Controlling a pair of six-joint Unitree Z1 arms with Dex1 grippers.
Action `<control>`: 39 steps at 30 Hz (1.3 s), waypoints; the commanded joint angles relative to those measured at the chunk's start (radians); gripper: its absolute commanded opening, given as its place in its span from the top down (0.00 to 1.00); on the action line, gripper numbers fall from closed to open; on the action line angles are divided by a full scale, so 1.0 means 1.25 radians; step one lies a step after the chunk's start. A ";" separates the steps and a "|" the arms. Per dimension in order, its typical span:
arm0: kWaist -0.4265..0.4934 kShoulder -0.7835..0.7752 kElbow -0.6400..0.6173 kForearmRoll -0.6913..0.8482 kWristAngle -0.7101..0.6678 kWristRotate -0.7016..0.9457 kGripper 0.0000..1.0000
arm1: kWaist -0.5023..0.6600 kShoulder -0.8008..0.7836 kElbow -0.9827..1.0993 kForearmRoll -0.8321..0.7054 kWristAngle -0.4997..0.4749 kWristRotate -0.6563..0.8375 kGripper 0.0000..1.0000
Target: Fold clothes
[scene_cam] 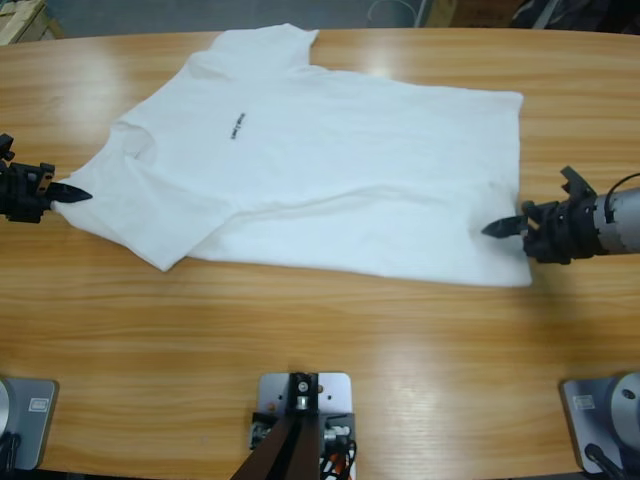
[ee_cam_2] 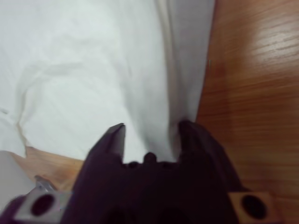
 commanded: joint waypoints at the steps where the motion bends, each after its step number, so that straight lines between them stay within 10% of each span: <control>1: -0.009 0.006 0.017 -0.005 0.011 -0.012 1.00 | 0.010 0.020 0.017 0.016 -0.005 0.000 1.00; 39: -0.009 -0.051 0.077 -0.003 0.063 -0.099 1.00 | 0.010 -0.112 0.002 0.195 -0.028 0.030 1.00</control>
